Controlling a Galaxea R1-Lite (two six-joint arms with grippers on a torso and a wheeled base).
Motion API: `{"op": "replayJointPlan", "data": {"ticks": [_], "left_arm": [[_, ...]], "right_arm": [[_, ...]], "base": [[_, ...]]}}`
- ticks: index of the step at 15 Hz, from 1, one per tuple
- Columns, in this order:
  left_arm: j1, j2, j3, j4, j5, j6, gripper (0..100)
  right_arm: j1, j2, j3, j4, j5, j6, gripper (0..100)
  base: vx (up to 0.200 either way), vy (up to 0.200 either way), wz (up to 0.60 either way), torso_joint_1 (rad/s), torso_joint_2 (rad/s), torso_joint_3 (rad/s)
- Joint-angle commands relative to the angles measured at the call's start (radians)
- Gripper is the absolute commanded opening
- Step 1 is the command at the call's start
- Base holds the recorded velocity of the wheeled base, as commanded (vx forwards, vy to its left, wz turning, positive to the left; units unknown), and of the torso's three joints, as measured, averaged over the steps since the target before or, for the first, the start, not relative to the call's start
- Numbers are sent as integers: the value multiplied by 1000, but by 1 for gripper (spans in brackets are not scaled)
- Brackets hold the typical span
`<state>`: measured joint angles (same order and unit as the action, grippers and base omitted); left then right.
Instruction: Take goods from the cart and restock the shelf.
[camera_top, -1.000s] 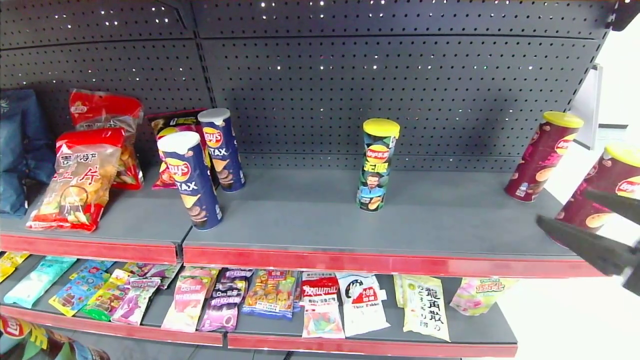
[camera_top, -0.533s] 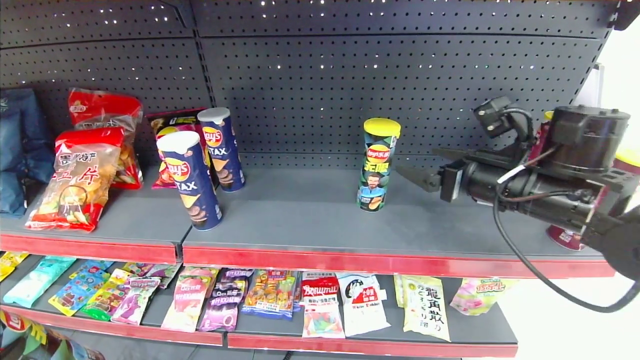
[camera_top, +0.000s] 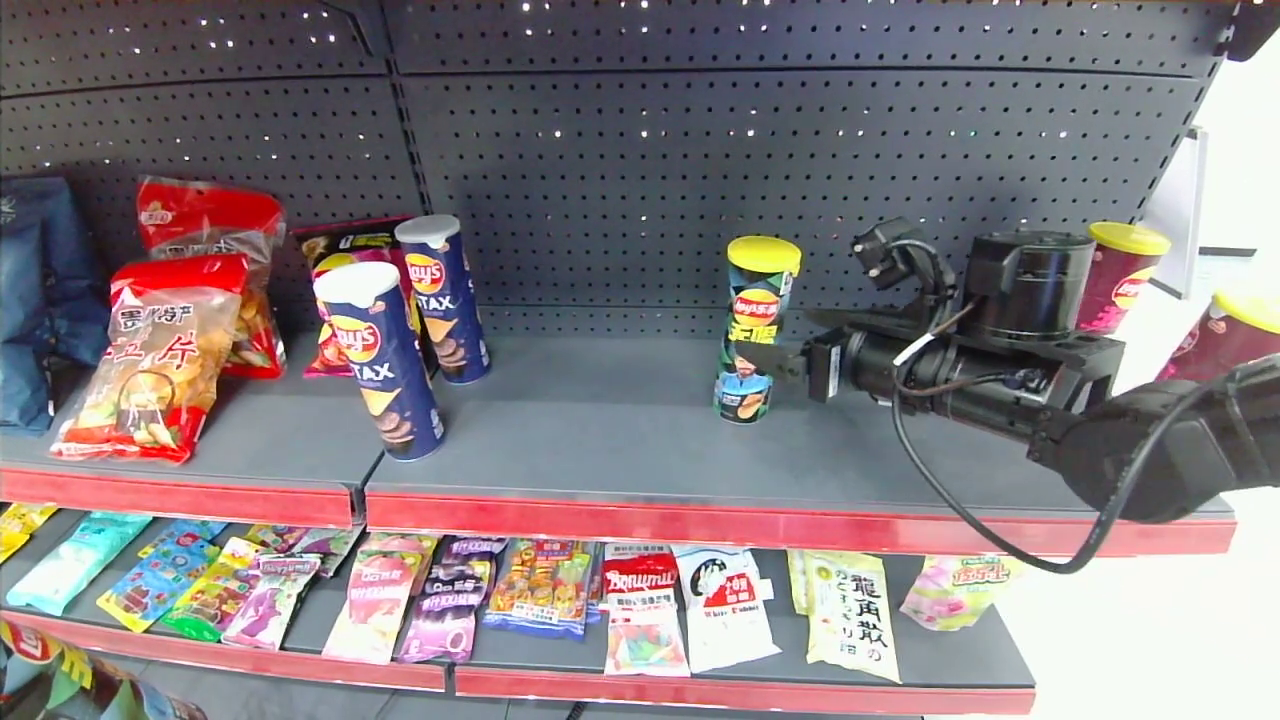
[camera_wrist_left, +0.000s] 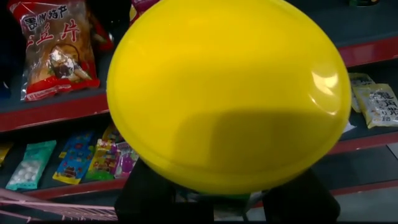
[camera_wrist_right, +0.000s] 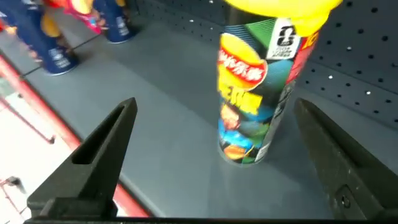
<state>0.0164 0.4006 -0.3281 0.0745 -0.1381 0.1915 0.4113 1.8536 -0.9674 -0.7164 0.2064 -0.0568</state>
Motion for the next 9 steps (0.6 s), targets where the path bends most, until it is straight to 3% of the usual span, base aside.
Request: {"op": "replayJointPlan", "data": {"ticks": [1, 9], "left_arm": [[0, 4, 0, -1, 0, 0, 0], [0, 1, 1, 1, 2, 0, 0]], "right_arm": [[-14, 50, -36, 0, -10, -1, 100], [-28, 170, -163, 2, -13, -5, 100]], "base": [[0, 0, 0, 0, 0, 0], [0, 0, 0, 0, 0, 0]]}}
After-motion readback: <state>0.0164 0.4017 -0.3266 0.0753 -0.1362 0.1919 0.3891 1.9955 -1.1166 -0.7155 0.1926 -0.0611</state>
